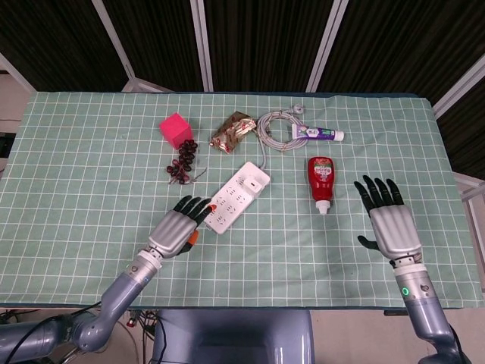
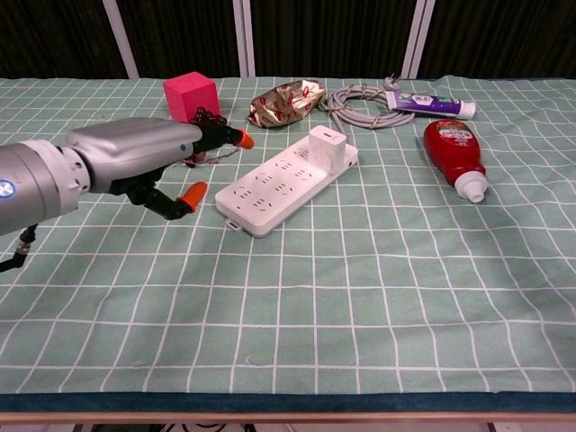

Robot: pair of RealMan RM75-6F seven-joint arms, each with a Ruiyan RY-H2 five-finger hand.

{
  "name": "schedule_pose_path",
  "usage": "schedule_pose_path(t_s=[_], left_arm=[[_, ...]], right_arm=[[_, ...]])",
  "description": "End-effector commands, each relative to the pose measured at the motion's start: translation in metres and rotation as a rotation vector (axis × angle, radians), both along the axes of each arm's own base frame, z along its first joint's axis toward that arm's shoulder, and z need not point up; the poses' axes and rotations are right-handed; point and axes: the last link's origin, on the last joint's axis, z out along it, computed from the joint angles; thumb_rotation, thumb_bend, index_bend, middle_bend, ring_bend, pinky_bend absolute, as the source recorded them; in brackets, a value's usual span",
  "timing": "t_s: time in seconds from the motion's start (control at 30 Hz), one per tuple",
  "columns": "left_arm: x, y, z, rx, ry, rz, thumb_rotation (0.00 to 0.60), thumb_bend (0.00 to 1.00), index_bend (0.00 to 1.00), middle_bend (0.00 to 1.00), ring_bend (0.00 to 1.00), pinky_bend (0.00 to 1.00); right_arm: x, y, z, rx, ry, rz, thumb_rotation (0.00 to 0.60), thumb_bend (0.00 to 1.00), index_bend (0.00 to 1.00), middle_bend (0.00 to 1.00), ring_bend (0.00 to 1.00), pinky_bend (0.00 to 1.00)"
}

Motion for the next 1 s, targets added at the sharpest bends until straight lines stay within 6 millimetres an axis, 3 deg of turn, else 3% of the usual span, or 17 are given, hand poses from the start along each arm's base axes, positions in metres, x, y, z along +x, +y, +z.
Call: schedule_pose_path(t_s=[0.03,0.67,1.0], left_arm=[[0.002,0.003,-0.01,-0.019,0.016,0.0,0.6,0.62,0.06,0.0,0.0,0.07],[0.012,0.013,-0.043,-0.082,0.044,-0.007,0.6,0.62,0.1,0.06,0.0,0.1],[0.011,0.014,-0.056,-0.112,0.044,0.001,0.6,0.62,0.12,0.06,0.0,0.1]], right_arm=[[0.021,-0.011,-0.009,0.036,0.015,0.03,0.6,0.18,0.0,0.0,0.0,0.0],[0.089,-0.049,-0.055,0.169,0.085,0.11,0.6,0.18,0.0,0.0,0.0,0.0],[0.115,-0.064,-0.092,0.224,0.165,0.147,0.6,0.18,0.0,0.0,0.0,0.0]])
